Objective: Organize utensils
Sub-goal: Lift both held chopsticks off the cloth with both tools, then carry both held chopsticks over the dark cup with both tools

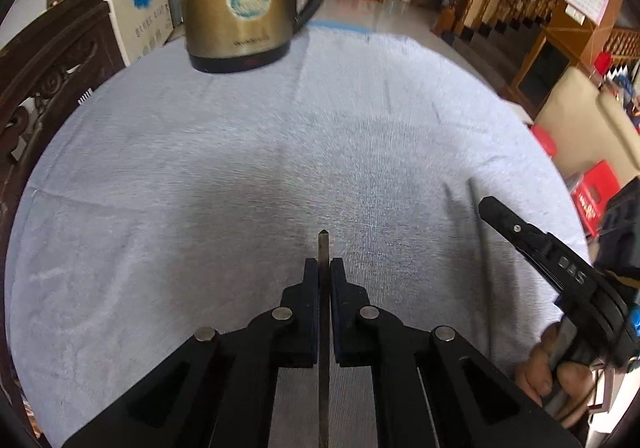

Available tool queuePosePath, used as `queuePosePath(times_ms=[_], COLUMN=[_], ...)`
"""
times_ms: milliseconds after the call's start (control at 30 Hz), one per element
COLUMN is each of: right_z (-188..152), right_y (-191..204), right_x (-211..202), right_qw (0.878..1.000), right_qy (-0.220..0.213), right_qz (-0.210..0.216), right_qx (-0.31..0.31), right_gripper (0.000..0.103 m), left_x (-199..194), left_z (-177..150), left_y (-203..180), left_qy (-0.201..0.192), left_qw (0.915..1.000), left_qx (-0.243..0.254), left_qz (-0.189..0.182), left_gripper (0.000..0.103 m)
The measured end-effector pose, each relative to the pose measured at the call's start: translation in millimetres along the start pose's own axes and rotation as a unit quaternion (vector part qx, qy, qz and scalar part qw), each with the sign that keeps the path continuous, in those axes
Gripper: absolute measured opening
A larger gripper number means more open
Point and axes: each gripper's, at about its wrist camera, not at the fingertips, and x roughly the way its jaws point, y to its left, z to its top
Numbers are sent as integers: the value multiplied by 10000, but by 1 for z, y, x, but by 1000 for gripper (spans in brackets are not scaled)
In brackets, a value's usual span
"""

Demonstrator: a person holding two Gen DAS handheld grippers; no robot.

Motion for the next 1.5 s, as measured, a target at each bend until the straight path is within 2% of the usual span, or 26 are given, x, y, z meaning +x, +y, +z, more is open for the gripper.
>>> queuePosePath(times_ms=[167,300,367,433,467,500,533,567,600,633,667,700,767,867,933,1000,1033,1133,1267,1500], right_z=[-1,0,1,7,12,17,22,25,30,34,36,36,35,31,26,22,20,18,10,4], right_y=[-6,-10,-8,-5,-2,1,5,7,12,20,26,33,44,58,62,68,69,65,63,61], right_x=[-12,-16,-21,-20,-18,-14,-8,-4,0,6,11,21,40,60,68,71,71,62,27,-79], right_qw=[9989,9987,9991,9994,9993,9988,9970,9957,9945,9915,9875,9801,9663,9462,9351,9263,9246,9304,9461,9701], right_qy=[-225,-198,-162,61,244,407,671,811,903,1058,1233,1493,1878,2080,2151,2083,2068,1982,1654,641], right_qz=[328,322,179,64,-88,-220,-397,-455,-513,-650,-800,-1039,-1378,-1948,-2236,-2447,-2475,-2383,-2145,-1751], right_qx=[239,337,357,335,262,159,32,-35,-161,-379,-562,-794,-1098,-1530,-1712,-1965,-2029,-1959,-1778,-1555], right_gripper=[3,3,7,8,14,31,45,65,66,66,60,46,34,34,28,11,9,7,6,6], left_x=[-45,-78,-92,-101,-104,-107,-110,-112,-115,-118,-122,-123,-129,-141,-150,-159,-163,-173,-185,-217], left_z=[-12,-28,-37,-43,-45,-47,-48,-49,-50,-52,-52,-52,-53,-56,-59,-63,-64,-70,-79,-101], left_y=[7,12,19,23,25,29,31,35,38,41,44,45,49,50,49,50,49,47,48,51], left_qy=[-324,-465,-541,-584,-609,-636,-667,-697,-722,-751,-791,-818,-876,-974,-1058,-1121,-1157,-1261,-1395,-1761], left_qw=[9994,9989,9984,9982,9980,9977,9974,9971,9968,9964,9960,9957,9950,9940,9932,9924,9920,9909,9893,9831], left_qx=[-78,-47,-48,-59,-72,-102,-139,-178,-209,-231,-253,-264,-288,-284,-247,-238,-228,-214,-194,-254], left_qz=[-65,-77,-122,-139,-163,-192,-215,-242,-277,-309,-338,-352,-385,-417,-426,-447,-441,-414,-392,-424], left_gripper=[5,5,5,5,5,5,5,5,5,5,5,5,5,5,5,5,5,5,5,5])
